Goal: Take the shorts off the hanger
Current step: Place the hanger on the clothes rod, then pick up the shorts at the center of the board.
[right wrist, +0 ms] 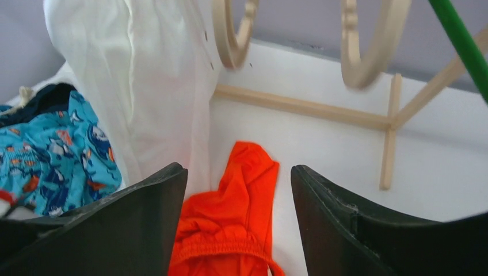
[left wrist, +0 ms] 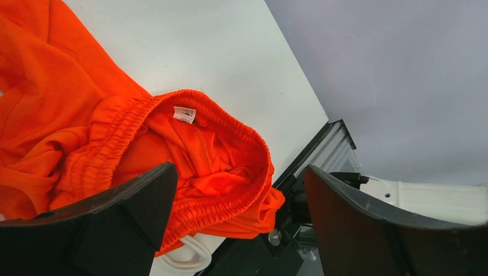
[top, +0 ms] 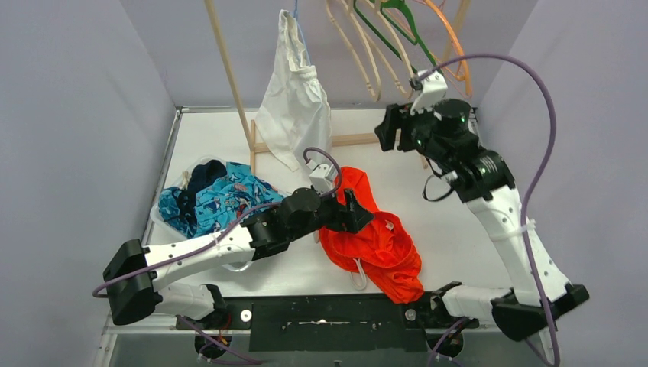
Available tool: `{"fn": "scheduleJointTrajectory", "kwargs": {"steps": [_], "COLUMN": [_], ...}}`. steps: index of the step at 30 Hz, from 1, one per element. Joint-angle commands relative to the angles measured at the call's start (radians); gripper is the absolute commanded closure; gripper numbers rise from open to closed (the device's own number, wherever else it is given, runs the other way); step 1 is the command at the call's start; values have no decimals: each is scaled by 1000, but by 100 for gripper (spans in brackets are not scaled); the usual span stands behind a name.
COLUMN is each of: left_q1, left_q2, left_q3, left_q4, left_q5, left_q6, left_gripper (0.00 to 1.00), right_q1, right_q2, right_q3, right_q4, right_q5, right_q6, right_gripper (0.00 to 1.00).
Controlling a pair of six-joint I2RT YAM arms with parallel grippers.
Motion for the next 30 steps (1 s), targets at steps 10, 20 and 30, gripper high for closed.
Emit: {"fn": "scheduleJointTrajectory", "kwargs": {"steps": [10,20,30], "left_q1": [-16,-111,-173], "left_q2": [-60,-2,149], "left_q3": [-179,-172,-168], "left_q4": [52,-31,99], "left_q5": [73,2,12], "left_q6": [-158,-347,-473], "left_gripper": [18,18,18], "right_q1": [-4,-28,-55], "right_q2": [-627,-426,-286], "right_q3": [-860,-904,-957], "right_q4": [186,-53,-5], "right_q5": [173,215,7], "right_q6": [433,450,402], "right_gripper": [27,19,46]}}
